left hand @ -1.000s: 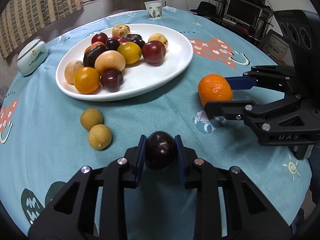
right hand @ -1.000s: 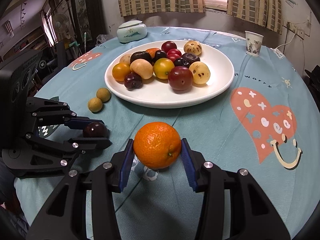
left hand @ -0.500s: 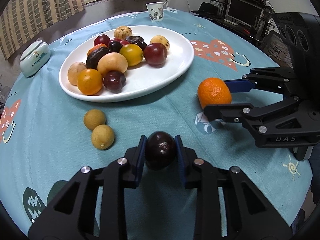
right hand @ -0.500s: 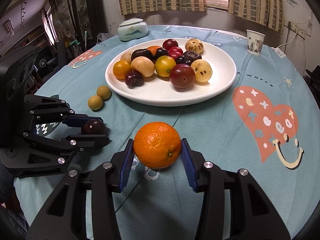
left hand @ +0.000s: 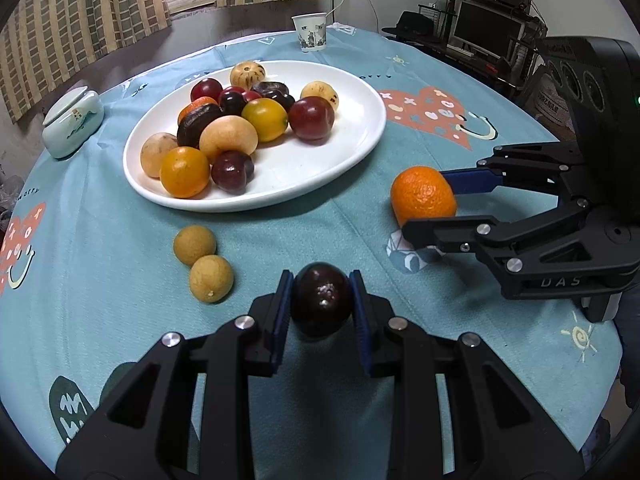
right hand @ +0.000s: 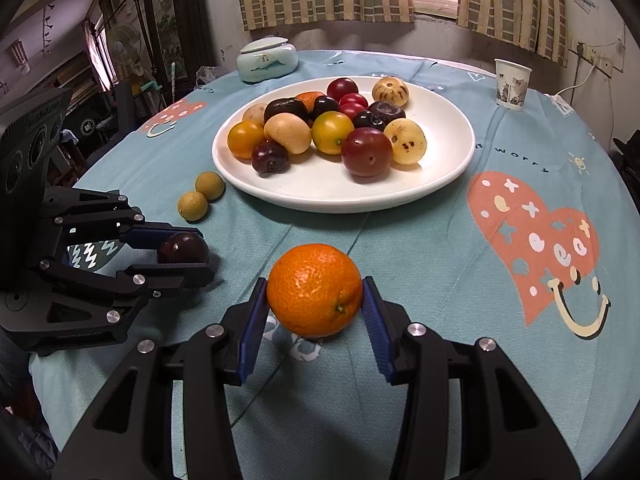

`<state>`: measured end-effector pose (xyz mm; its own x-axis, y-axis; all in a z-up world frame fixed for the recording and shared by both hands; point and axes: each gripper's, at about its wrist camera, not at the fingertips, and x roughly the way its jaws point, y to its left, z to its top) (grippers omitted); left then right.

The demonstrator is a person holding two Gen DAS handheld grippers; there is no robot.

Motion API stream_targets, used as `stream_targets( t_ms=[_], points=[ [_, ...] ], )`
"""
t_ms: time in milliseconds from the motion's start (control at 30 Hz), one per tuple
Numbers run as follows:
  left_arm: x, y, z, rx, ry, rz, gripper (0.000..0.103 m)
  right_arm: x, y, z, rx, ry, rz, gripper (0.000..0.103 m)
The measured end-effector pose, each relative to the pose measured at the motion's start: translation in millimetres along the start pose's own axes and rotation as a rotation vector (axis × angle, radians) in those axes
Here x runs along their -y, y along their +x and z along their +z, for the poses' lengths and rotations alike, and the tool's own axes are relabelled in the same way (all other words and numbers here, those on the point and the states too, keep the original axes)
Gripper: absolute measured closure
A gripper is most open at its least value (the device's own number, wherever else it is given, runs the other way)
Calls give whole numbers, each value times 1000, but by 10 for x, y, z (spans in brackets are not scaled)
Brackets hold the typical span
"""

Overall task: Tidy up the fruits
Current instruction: 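Hold the plum in the left gripper while the right holds the mandarin, then carry the plum and mandarin onto the plate and open both grippers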

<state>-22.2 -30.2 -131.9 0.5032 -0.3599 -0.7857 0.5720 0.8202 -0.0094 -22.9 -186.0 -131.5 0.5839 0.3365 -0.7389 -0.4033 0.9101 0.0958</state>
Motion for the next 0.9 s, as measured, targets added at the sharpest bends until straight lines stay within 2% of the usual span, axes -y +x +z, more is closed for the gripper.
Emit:
stream_targets(
  t_ms=[567, 900],
  points=[
    [-42, -19, 11, 5, -26, -7, 74, 10, 3, -7, -1, 11, 7, 56],
    [-14, -124, 59, 35, -25, -11, 74, -18, 8, 14, -7, -8, 0, 56]
  ],
)
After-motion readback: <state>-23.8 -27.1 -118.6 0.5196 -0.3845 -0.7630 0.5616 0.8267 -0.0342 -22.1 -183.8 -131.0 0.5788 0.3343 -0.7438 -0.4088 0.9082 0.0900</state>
